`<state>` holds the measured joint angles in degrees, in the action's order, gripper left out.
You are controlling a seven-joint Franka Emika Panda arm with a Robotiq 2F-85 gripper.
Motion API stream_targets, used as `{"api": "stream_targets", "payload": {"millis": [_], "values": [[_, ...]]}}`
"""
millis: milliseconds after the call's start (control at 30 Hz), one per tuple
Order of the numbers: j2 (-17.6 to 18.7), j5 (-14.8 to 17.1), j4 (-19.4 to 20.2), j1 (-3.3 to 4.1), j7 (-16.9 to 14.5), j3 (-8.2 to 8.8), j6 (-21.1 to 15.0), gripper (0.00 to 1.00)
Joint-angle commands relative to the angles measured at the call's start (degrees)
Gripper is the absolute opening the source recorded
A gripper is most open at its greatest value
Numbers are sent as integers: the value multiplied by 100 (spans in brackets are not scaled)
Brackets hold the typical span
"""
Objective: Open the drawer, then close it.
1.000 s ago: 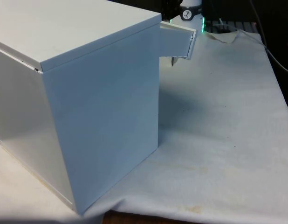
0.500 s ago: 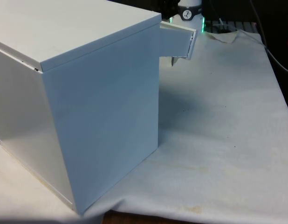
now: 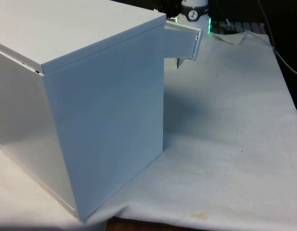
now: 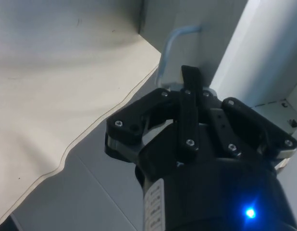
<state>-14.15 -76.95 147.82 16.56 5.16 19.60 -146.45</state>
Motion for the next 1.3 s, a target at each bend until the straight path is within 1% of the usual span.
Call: {"api": "stream_targets", "payload": {"millis": [0,67,200,333,367,400,567,600,633,767,833,867,967,1200,1233,1267], "values": [[-11,-40,-52,-11,-17,-11,34,0],[-6,0,-17,0,0,-11,11,0],[-29,-23,-103,-6,-40,-29,86,0],[-80,11,-155,6,-103,-46,149,0],[-52,0,-143,6,-46,-40,109,0],[-92,17,-166,6,-120,-46,166,0],[-166,23,-223,11,-195,-46,223,0],[-178,0,-195,11,-143,-40,195,0],[-172,23,-241,11,-206,-46,235,0],[-183,11,-321,6,-241,-40,264,0],[-166,-6,-361,0,-241,-34,264,0],[-183,0,-321,11,-201,-40,246,0],[-138,-29,-435,-6,-241,-23,269,0],[-80,-57,-584,-11,-246,-6,309,0],[-132,0,-510,0,-241,-17,332,0],[-80,-57,-584,-11,-246,-6,309,0]]}}
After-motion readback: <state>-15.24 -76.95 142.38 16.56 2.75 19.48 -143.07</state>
